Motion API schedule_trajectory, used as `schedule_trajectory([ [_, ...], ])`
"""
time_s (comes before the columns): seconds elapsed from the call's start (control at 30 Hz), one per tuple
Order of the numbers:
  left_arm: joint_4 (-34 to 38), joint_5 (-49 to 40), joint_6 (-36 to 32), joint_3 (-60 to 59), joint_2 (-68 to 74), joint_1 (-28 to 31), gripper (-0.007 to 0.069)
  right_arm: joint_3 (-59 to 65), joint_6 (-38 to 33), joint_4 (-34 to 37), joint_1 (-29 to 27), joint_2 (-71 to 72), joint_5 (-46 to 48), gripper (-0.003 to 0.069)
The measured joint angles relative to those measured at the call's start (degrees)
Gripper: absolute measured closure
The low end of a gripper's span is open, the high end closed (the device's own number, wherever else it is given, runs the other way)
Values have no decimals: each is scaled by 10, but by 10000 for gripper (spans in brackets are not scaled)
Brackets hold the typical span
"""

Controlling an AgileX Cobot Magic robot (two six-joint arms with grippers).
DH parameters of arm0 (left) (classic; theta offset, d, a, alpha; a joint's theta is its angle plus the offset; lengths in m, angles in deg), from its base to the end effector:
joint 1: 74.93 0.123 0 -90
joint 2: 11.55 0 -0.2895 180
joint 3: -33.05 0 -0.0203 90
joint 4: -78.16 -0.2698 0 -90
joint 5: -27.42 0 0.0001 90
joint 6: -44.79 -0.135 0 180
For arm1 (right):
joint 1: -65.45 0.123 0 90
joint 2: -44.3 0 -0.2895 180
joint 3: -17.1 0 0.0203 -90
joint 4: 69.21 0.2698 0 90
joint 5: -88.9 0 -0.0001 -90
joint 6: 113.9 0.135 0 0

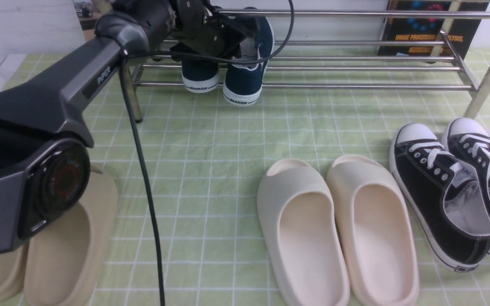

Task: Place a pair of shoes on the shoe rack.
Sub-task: Use the left arm to put a shoe into the shoe rack

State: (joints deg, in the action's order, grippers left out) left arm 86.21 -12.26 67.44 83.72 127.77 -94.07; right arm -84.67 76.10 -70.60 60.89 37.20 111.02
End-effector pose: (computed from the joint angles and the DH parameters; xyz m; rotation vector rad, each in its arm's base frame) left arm 0.5578 -0.2064 0.2554 -0.1442 2.2857 -0.5474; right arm 0.1083 -0.0099 0.1604 0.2230 1.8621 0.0413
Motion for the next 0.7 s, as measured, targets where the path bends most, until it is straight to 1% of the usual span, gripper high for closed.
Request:
schedule_trajectory([
  [0.07,-2,-25,-2,0,-11,0,322,0,0,0,0,0,0,412],
  [0.1,-5,-52,-9,0,-26,0,308,0,0,0,0,0,0,412],
  [0.17,-12,-95,-25,1,-47,0,314,0,0,0,0,0,0,412],
  [0.23,-15,-135,-39,1,-63,0,335,0,0,0,0,0,0,412],
  [0.27,-16,-163,-49,2,-72,0,360,0,0,0,0,0,0,412],
  [0.3,-16,-208,-63,5,-83,0,409,0,0,0,0,0,0,412],
  [0.33,-16,-229,-70,6,-83,0,442,0,0,0,0,0,0,412],
  [0.43,-16,-264,-81,6,-70,0,545,0,0,0,0,0,0,412],
  [0.53,-15,-264,-82,6,-41,0,619,0,0,0,0,0,0,412],
  [0.57,-13,-259,-83,6,-28,0,638,0,0,0,0,0,0,412],
  [0.7,-5,-207,-83,5,18,0,638,0,0,0,0,0,0,412],
])
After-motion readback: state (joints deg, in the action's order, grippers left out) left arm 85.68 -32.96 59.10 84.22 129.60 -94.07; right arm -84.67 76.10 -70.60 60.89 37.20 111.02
